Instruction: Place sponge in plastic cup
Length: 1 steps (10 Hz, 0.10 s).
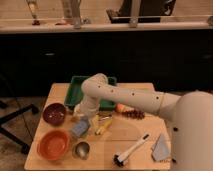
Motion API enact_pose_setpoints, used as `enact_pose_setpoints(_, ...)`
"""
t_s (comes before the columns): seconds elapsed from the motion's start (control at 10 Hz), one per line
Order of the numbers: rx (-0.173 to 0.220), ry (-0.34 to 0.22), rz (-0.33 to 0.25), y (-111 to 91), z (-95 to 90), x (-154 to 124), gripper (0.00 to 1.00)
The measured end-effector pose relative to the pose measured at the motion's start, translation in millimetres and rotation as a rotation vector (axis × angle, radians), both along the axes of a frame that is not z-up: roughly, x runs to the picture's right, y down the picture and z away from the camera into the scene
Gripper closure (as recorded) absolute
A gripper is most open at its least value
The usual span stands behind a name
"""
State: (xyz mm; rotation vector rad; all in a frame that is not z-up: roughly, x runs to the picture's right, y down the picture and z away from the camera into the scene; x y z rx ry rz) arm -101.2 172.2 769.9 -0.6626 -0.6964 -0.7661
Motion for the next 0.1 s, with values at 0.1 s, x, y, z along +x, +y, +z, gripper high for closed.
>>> enact_pose_setpoints(0.1,-0.004,-0.004,0.011,-2.5,2.1,6.6,0.20)
